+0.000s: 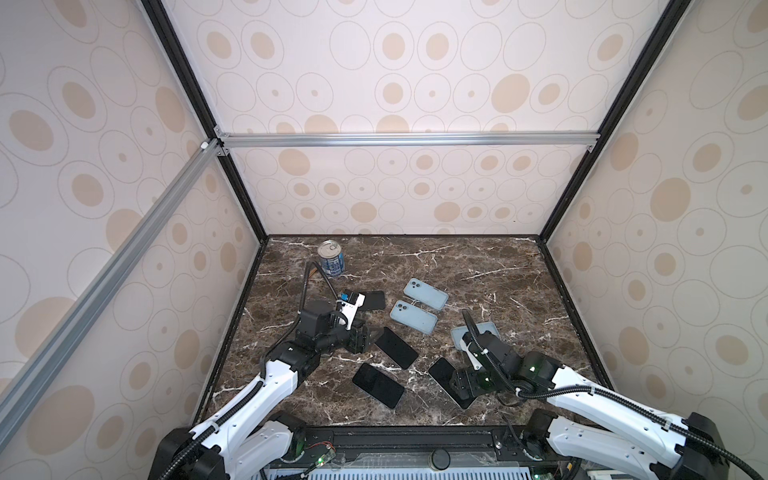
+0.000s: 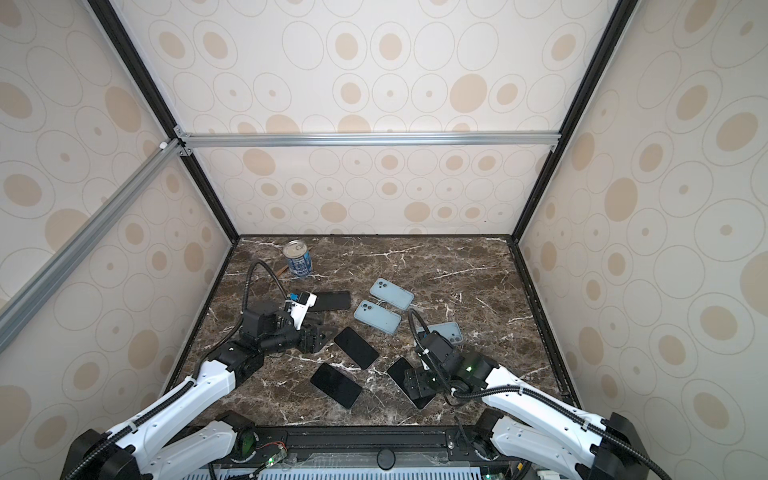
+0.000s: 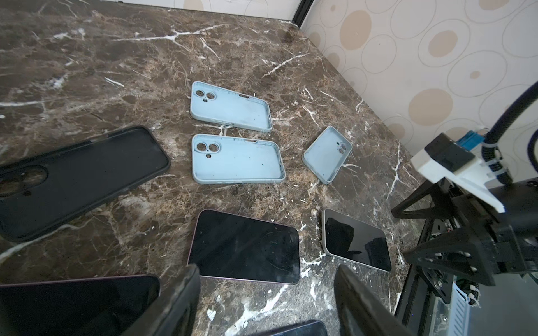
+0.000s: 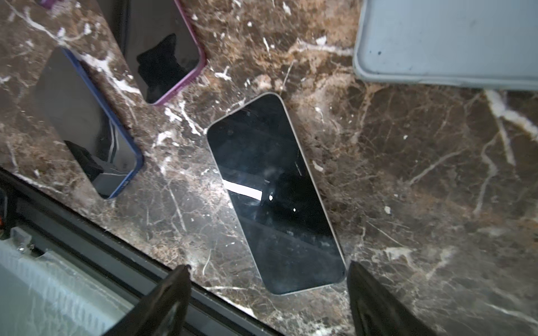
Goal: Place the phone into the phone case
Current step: 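Move the right gripper down over a black phone while the left gripper approaches it, then grasp the black phone with the right gripper while the left gripper reaches toward it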
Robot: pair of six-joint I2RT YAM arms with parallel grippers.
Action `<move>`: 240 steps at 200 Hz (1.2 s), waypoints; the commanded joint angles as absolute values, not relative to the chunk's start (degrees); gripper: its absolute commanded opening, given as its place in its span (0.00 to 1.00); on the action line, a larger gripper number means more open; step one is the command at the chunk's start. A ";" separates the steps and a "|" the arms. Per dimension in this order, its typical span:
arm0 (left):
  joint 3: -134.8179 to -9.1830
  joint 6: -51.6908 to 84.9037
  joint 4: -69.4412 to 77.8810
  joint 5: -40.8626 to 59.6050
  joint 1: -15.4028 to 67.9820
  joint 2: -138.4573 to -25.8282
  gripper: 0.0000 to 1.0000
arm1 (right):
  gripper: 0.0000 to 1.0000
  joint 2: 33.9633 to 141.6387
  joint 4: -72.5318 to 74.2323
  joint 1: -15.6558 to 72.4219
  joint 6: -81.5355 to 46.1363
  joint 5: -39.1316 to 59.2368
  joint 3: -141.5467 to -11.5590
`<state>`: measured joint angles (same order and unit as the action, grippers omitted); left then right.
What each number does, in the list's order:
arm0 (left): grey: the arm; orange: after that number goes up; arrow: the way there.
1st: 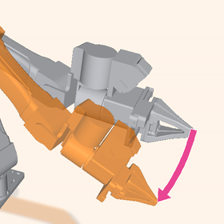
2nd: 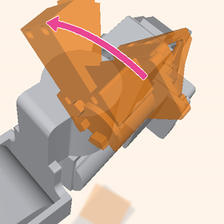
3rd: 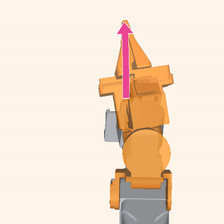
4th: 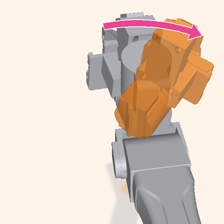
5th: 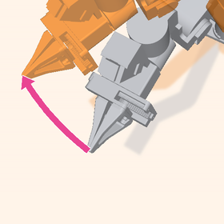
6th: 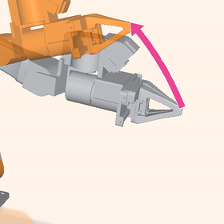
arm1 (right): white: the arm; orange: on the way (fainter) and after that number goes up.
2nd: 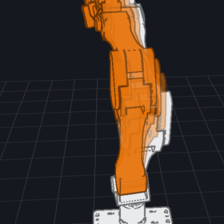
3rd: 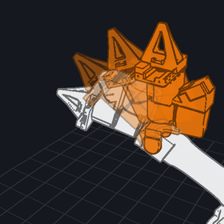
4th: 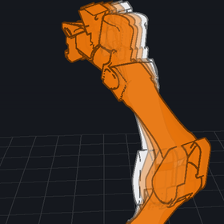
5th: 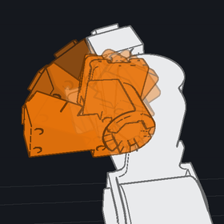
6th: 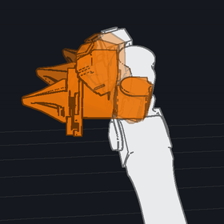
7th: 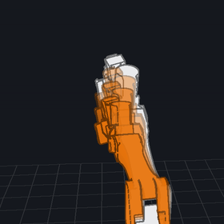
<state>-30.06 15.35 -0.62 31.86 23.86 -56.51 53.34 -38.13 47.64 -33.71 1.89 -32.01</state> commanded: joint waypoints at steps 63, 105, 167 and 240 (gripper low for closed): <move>-29.44 14.09 -1.48 28.25 24.87 -55.85 0.72 | 0.90 64.24 -33.86 50.33 -31.73 -3.48 -32.66; -29.07 13.79 -1.34 27.32 25.65 -55.80 0.72 | 0.91 67.19 -33.23 51.54 -29.50 -3.47 -33.22; -29.18 13.65 -1.85 27.25 26.74 -56.34 0.72 | 0.89 69.57 -33.36 51.98 -27.40 -1.59 -34.10; -29.35 13.48 -2.55 24.01 28.38 -56.95 0.72 | 0.90 73.18 -33.48 52.47 -27.03 -1.32 -35.23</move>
<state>-29.12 15.14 -1.65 25.19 27.42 -56.60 72.01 -32.80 51.79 -27.53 -1.41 -33.85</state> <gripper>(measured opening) 0.718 0.895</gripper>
